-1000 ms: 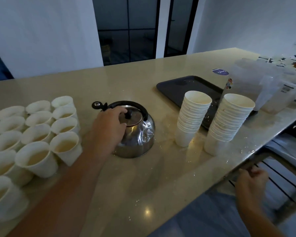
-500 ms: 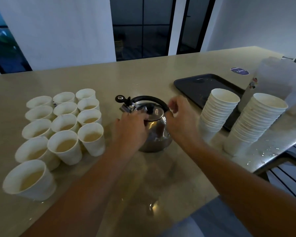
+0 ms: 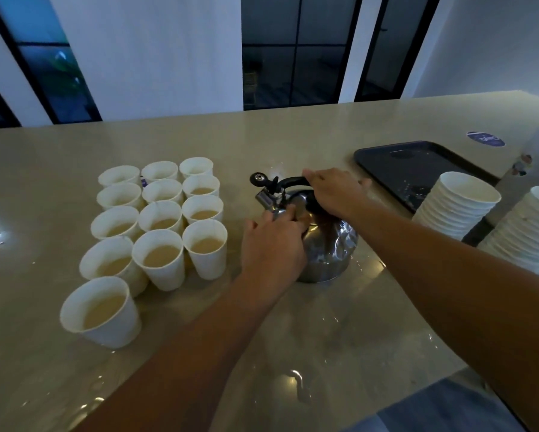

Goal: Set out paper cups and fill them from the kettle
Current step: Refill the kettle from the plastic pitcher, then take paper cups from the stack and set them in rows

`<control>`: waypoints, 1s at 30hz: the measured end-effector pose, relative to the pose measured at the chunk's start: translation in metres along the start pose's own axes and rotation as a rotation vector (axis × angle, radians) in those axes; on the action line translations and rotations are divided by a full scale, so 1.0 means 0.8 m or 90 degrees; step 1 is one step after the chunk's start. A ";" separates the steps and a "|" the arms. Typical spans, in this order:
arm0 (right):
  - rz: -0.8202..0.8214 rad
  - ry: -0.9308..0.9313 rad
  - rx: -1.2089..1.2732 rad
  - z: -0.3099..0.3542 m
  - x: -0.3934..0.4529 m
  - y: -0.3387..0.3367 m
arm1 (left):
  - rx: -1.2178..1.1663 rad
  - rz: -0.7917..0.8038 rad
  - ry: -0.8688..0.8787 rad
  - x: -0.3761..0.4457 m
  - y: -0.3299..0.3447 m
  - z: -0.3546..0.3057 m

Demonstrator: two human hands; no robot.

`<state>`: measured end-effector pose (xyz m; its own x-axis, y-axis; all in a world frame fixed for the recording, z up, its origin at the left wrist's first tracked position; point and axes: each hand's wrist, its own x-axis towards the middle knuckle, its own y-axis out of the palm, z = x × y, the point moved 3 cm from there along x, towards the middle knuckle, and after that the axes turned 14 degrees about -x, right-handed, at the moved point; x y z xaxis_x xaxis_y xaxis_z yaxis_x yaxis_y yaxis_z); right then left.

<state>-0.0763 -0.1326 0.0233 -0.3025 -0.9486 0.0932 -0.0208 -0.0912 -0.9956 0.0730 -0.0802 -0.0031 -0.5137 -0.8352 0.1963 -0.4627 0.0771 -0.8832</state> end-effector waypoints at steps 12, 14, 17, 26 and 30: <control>-0.183 -0.052 0.218 0.020 -0.048 -0.025 | -0.145 -0.048 -0.049 -0.036 -0.013 0.010; -0.206 -0.105 0.261 0.028 -0.066 -0.027 | -0.203 -0.083 -0.047 -0.066 -0.017 0.020; -0.206 -0.143 0.291 0.037 -0.090 -0.017 | -0.274 -0.130 -0.024 -0.114 -0.021 0.040; -0.159 -0.089 0.395 0.037 -0.152 -0.012 | -0.388 -0.200 -0.060 -0.207 -0.030 0.076; -0.114 -0.074 0.306 -0.002 -0.167 -0.054 | -0.462 -0.125 -0.027 -0.174 -0.029 0.030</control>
<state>-0.0368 -0.0016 0.0536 -0.2253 -0.9303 0.2895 0.3850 -0.3579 -0.8507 0.1724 0.0214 -0.0204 -0.3515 -0.8897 0.2913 -0.9103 0.2521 -0.3284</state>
